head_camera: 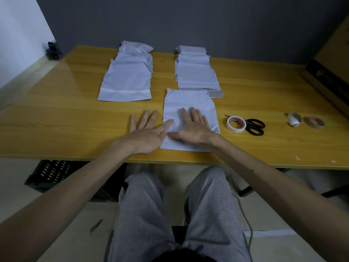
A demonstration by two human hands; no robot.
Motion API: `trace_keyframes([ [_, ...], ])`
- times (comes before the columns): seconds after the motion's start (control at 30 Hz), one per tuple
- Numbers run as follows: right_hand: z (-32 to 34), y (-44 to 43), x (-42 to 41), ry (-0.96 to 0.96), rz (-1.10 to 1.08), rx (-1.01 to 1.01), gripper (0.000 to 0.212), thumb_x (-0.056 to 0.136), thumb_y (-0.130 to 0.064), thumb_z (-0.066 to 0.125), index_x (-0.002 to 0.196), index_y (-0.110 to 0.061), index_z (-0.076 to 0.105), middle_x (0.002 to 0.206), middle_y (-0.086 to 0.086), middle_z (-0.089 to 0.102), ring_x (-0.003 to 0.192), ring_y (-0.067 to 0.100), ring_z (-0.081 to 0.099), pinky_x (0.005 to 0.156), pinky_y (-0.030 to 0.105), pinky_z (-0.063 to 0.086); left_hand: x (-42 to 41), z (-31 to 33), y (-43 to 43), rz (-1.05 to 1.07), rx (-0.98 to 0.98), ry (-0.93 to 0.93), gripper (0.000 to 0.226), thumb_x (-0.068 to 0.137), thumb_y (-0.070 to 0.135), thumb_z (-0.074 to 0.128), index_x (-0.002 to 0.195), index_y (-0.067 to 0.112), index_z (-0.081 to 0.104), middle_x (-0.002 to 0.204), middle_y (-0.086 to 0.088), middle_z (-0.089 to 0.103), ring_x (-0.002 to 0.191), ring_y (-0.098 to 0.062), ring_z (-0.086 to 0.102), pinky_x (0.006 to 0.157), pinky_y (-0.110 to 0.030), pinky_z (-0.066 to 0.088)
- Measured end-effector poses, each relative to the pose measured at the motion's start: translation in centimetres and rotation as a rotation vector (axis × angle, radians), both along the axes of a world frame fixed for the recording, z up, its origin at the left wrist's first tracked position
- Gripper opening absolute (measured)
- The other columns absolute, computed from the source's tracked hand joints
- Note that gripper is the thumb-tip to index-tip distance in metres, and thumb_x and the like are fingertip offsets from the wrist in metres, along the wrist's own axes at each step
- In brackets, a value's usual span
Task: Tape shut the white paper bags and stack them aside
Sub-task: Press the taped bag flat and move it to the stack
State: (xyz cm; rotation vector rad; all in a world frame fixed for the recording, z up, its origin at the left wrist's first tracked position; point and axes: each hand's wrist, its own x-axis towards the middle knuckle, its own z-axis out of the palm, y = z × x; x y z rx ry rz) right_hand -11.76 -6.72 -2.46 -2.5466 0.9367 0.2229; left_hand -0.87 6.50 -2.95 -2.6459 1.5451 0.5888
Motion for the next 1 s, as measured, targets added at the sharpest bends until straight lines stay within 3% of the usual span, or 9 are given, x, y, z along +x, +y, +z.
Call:
trace_keyframes([
  [0.4, 0.4, -1.5, -1.1, -0.052, -0.038, 0.045, 0.113, 0.074, -0.065, 0.064, 0.152, -0.025, -0.007, 0.160, 0.002, -0.015, 0.145, 0.017, -0.020, 0.118, 0.038, -0.009, -0.3, -0.3, 0.4, 0.031, -0.064, -0.011, 0.046, 0.103, 0.042, 0.011, 0.145, 0.056, -0.003, 0.158, 0.005, -0.025, 0.139, -0.017, -0.035, 0.112, -0.053, -0.022],
  [1.0, -0.1, -3.7, -4.0, -0.106, 0.026, 0.044, 0.099, 0.080, -0.062, 0.060, 0.153, -0.026, 0.004, 0.161, -0.001, -0.010, 0.146, 0.016, -0.017, 0.119, 0.038, -0.006, -0.5, -0.4, 0.5, 0.028, -0.078, -0.051, 0.046, 0.103, 0.043, 0.008, 0.146, 0.053, -0.006, 0.159, 0.004, -0.023, 0.142, -0.017, -0.031, 0.112, -0.054, -0.021],
])
